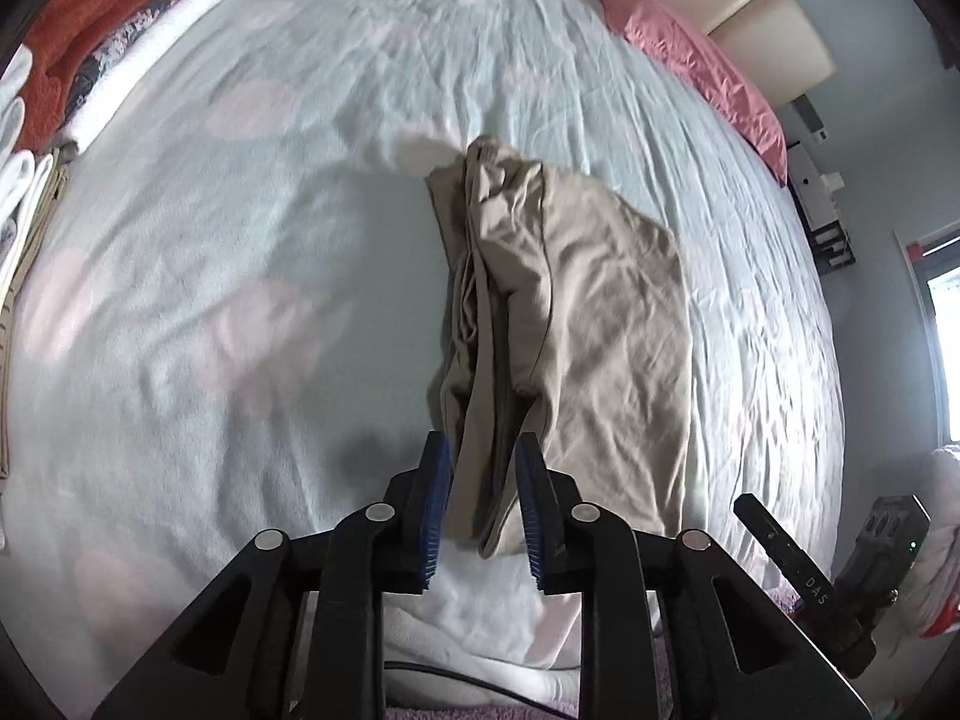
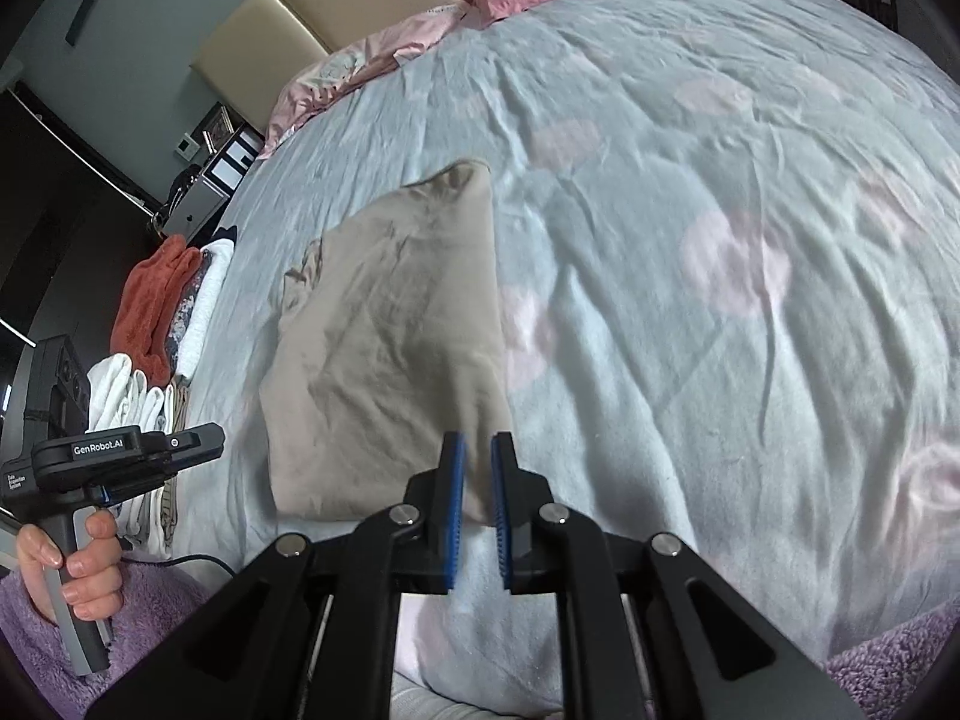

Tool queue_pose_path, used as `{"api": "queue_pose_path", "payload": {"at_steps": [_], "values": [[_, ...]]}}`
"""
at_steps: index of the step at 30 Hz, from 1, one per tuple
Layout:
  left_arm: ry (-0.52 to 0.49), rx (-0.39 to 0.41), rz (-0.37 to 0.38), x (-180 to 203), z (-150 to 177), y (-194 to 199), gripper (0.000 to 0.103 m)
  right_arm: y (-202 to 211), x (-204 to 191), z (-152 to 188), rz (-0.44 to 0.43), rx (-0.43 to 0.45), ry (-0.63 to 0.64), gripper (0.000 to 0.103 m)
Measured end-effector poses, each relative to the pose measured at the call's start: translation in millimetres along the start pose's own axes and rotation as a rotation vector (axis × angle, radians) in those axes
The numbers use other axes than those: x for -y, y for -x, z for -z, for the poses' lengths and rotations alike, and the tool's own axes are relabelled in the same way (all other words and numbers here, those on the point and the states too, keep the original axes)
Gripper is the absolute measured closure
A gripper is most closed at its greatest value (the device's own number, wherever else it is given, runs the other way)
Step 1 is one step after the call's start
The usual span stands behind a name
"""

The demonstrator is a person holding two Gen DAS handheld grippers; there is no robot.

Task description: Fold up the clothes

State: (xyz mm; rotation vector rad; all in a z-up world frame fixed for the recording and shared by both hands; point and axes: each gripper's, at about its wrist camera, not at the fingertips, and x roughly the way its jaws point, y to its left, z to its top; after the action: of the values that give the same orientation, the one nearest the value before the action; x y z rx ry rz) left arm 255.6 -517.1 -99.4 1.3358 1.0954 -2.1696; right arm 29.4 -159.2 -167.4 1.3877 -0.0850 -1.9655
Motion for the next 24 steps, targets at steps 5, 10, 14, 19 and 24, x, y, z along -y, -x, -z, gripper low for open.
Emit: {"api": "queue_pose_path", "payload": {"at_steps": [5, 10, 14, 19, 24], "values": [[-0.089, 0.065, 0.036, 71, 11, -27, 0.075, 9, -4, -26, 0.045, 0.048, 0.019, 0.092], [-0.166, 0.046, 0.053, 136, -18, -109, 0.075, -5, -18, -57, 0.036, 0.033, 0.115, 0.092], [-0.173, -0.005, 0.046, 143, -32, -146, 0.075, -23, -27, -77, -0.021, 0.023, 0.202, 0.092], [-0.128, -0.068, -0.051, 113, -34, -167, 0.079, -62, -16, -76, -0.098, -0.019, 0.18, 0.092], [-0.05, -0.118, -0.081, 86, -38, -179, 0.08, -94, -7, -79, -0.1, -0.058, 0.15, 0.092]]}}
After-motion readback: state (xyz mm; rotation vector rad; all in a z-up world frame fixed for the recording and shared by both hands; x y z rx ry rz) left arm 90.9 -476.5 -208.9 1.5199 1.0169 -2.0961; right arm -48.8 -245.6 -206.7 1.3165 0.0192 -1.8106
